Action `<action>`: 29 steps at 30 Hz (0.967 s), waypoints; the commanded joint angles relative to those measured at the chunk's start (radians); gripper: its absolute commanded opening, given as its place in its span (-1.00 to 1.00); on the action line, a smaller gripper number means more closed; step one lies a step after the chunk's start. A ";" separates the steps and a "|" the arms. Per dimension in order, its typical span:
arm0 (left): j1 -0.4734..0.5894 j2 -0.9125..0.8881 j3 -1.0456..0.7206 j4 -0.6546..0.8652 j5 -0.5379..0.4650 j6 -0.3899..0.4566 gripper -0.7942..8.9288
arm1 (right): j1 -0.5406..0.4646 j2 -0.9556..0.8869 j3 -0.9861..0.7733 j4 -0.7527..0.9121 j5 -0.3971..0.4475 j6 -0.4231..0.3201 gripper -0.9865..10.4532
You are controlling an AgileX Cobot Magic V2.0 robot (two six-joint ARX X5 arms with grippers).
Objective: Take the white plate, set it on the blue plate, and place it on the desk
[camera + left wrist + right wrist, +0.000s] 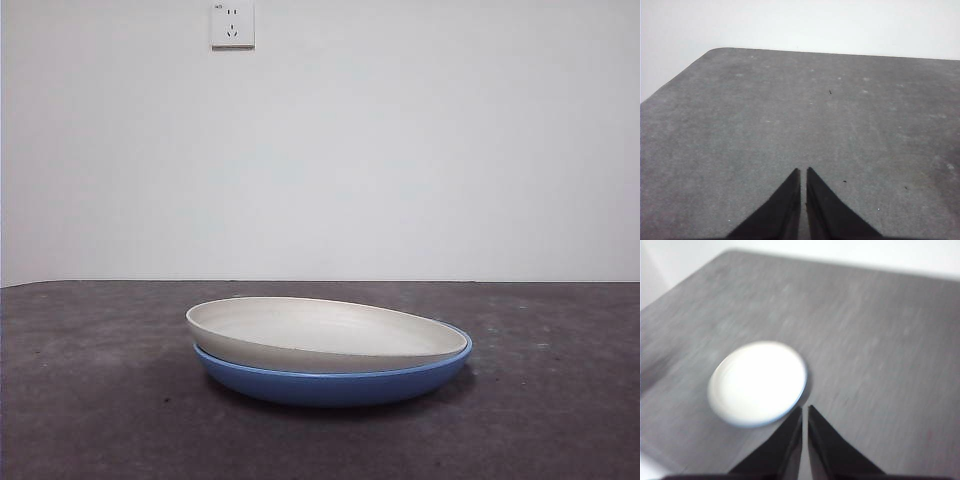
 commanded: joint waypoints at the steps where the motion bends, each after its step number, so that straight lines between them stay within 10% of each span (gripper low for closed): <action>1: 0.002 -0.002 -0.021 -0.007 -0.004 -0.005 -0.80 | -0.039 -0.034 -0.175 0.280 0.004 -0.035 -0.80; 11: 0.002 -0.002 -0.021 -0.007 -0.004 -0.005 -0.80 | -0.135 -0.267 -0.857 0.989 0.220 -0.037 -0.80; 16: 0.002 -0.002 -0.021 -0.007 -0.004 -0.005 -0.80 | -0.134 -0.381 -1.018 1.002 0.375 -0.034 -0.80; 29: 0.002 -0.002 -0.021 -0.006 -0.004 -0.005 -0.80 | -0.131 -0.443 -1.092 0.901 0.412 -0.042 -0.80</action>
